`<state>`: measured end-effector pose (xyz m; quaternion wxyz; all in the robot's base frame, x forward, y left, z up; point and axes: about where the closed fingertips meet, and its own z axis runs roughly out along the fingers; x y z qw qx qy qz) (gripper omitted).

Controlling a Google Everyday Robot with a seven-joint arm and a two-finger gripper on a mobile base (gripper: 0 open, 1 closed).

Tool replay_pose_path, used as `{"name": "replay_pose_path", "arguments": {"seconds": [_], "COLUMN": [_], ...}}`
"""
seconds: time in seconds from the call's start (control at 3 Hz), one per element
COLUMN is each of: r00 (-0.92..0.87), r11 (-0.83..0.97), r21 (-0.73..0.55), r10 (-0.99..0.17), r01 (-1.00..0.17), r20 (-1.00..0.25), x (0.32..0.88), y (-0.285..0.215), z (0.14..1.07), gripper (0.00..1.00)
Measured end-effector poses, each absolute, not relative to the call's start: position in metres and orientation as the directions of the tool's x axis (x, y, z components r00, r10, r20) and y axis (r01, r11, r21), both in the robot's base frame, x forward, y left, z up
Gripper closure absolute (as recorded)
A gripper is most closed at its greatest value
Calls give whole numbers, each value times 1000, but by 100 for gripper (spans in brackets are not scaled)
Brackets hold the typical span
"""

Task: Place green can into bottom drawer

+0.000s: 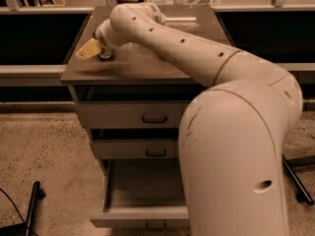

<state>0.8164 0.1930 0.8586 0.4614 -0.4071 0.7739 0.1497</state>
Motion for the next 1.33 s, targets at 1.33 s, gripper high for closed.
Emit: {"name": "replay_pose_path", "arguments": {"seconds": [1.33], "r00": [-289], "r11": [652], "r21": [-130], "r10": [-494], "r01": [-747], "r20": [-820], "x": [817], "y": [194], "z": [839], "gripper": [33]}}
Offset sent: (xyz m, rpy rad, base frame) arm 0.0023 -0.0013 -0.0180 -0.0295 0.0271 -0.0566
